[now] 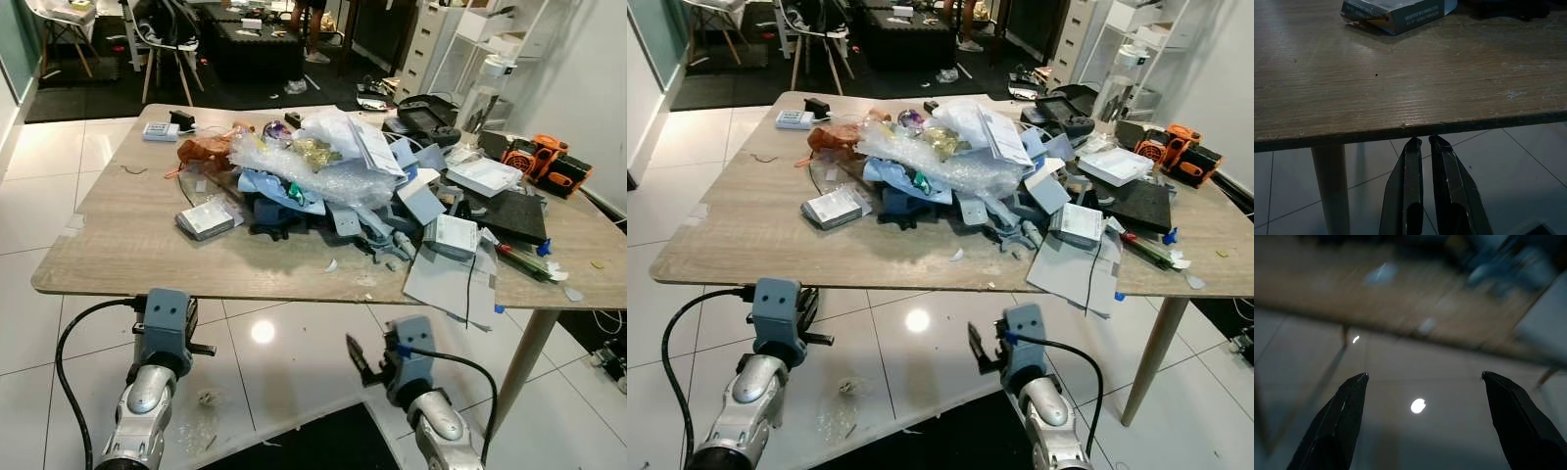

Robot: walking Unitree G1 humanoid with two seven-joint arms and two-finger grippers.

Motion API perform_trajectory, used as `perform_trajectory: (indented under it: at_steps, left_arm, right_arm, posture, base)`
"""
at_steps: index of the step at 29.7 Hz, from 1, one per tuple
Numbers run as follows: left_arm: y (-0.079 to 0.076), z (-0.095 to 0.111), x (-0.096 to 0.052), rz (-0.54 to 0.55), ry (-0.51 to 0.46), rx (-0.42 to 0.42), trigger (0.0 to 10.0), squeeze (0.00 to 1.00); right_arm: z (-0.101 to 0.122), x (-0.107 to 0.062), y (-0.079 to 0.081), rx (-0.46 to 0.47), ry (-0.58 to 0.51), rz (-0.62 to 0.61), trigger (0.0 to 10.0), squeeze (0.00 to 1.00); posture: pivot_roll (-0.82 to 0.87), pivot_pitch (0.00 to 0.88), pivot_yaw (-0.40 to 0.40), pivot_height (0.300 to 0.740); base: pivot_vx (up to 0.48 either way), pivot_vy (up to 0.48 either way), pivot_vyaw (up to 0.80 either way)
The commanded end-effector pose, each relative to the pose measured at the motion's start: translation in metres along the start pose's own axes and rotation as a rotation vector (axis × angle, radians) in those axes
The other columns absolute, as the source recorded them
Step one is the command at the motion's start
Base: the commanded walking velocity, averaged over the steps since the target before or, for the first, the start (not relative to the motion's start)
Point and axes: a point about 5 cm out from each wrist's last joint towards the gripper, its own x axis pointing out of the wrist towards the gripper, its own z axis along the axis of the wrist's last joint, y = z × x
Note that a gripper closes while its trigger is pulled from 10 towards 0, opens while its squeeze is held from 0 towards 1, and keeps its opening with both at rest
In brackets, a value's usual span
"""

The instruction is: Picking trash to rubbish bin

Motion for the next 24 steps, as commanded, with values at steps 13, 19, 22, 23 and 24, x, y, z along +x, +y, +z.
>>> perform_trajectory:
  at_steps: [13,19,22,23,24]
  left_arm:
    - [-0.009,-0.061,-0.029,-0.170,0.323,0.244,10.0,0.00]
    - [-0.008,-0.064,-0.032,-0.095,0.327,0.140,10.0,0.00]
    - [-0.014,-0.055,-0.028,-0.086,0.254,0.089,10.0,0.00]
    - [-0.015,-0.050,-0.027,-0.076,0.222,0.067,10.0,0.00]
    - [-0.012,-0.046,-0.028,-0.055,0.189,0.047,10.0,0.00]
  right_arm:
    - [-0.029,-0.021,-0.008,-0.090,0.169,0.033,10.0,0.00]
    - [-0.028,-0.026,-0.014,-0.080,0.158,0.024,10.0,0.00]
    - [-0.025,-0.027,-0.016,-0.088,0.138,0.026,10.0,0.00]
    - [-0.025,-0.028,-0.016,-0.086,0.134,0.017,10.0,0.00]
    - [-0.023,-0.028,-0.015,-0.083,0.121,0.007,10.0,0.00]
  posture:
    - [-0.02,0.054,-0.078,0.740]
    - [-0.04,0.058,-0.077,0.740]
    - [-0.03,0.058,-0.062,0.740]
    - [-0.04,0.058,-0.060,0.740]
    - [-0.03,0.054,-0.069,0.740]
  base:
    - [0.000,0.000,0.00]
    - [0.000,0.000,0.00]
    - [0.000,0.000,0.00]
    - [0.000,0.000,0.00]
    - [0.000,0.000,0.00]
